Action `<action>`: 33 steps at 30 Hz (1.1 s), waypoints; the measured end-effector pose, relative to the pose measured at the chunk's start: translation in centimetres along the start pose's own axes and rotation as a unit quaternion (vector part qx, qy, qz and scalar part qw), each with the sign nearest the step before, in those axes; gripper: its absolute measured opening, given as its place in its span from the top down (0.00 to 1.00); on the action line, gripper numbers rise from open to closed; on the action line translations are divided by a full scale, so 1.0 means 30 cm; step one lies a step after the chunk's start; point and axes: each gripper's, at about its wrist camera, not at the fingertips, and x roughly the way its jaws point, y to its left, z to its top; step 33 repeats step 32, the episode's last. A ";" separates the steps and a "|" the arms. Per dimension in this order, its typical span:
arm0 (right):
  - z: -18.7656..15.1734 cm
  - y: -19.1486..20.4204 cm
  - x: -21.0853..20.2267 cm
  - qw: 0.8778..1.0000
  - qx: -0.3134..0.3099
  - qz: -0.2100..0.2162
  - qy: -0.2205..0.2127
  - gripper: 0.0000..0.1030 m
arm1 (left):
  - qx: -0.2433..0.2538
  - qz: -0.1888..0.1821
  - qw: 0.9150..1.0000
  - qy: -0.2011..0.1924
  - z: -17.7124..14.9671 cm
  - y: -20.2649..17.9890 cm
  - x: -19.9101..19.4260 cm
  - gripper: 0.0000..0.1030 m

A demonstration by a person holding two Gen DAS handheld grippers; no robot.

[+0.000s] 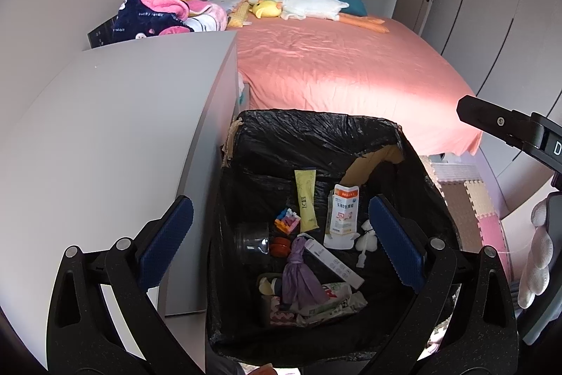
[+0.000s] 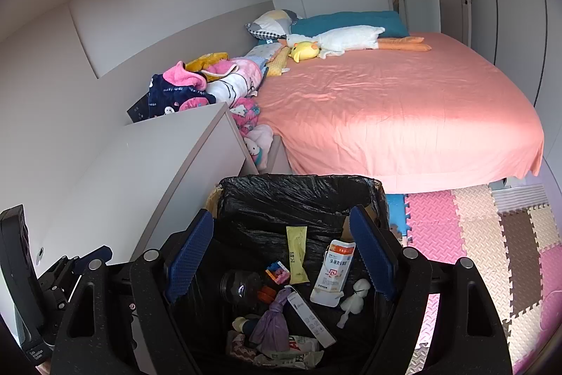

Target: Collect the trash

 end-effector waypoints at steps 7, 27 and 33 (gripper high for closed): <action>-0.003 0.002 0.002 1.000 0.000 -0.001 0.002 0.22 | 0.012 -0.004 1.000 0.001 0.001 -0.018 -0.001 0.06; 0.000 0.002 0.006 1.000 -0.002 -0.001 0.002 0.22 | 0.011 0.027 0.999 -0.025 0.009 -0.026 -0.023 0.06; 0.000 0.003 0.006 1.000 -0.003 -0.001 0.003 0.22 | 0.012 0.026 0.999 -0.018 0.008 -0.030 -0.017 0.06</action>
